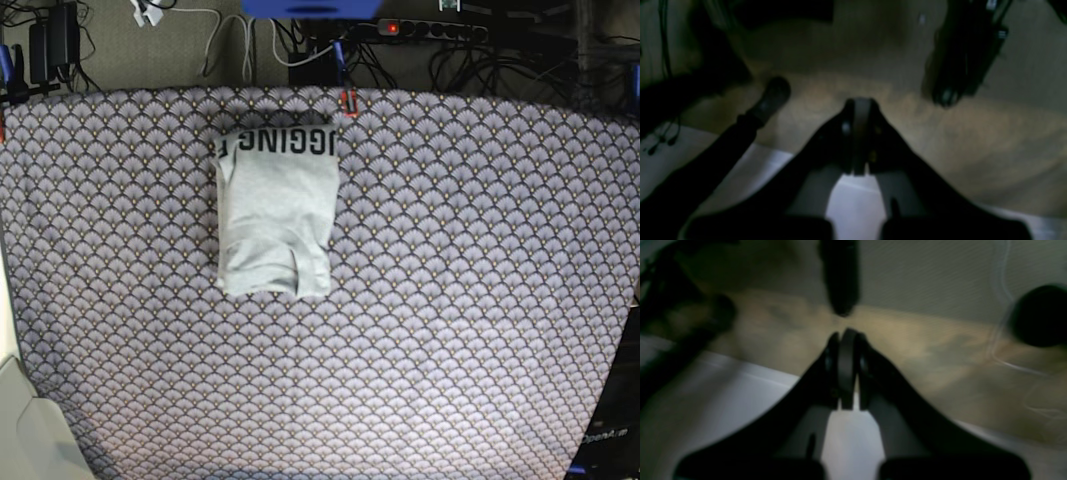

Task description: Fold the T-shirt properly

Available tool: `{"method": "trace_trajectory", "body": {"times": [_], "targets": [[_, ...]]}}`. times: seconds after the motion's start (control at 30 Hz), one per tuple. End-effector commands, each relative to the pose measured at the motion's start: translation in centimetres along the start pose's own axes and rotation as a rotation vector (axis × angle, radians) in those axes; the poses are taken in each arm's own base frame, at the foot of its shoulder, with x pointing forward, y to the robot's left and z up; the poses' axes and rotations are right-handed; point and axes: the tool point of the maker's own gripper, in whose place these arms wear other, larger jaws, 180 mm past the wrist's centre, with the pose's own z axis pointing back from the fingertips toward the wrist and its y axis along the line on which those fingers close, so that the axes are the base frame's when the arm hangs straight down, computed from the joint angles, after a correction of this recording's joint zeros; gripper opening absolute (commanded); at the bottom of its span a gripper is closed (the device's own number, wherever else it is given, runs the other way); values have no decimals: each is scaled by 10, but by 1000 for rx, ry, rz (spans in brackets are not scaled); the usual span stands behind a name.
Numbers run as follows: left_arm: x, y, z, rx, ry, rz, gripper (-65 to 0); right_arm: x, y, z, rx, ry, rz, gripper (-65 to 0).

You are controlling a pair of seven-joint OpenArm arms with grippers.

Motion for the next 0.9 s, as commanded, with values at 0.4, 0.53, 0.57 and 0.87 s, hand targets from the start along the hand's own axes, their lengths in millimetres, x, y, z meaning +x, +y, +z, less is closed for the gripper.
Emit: {"method": "trace_trajectory", "body": {"times": [0.4,0.53,0.57,0.87], "targets": [[56,20,-19,68,-55,-3,-647,41,-35,-14,-476,-149,152,-650],[63,19,-19,67,-67,-7,-647,37,-18,-24,-475,-147,174,-650],[63,19,-19,67,-67,-10,-647,36,-15,-25,-471,-146,175,-650],[67,14,-18,57,-79,-8,-647,34,-9,-29,-461,-142,164,-650]]}}
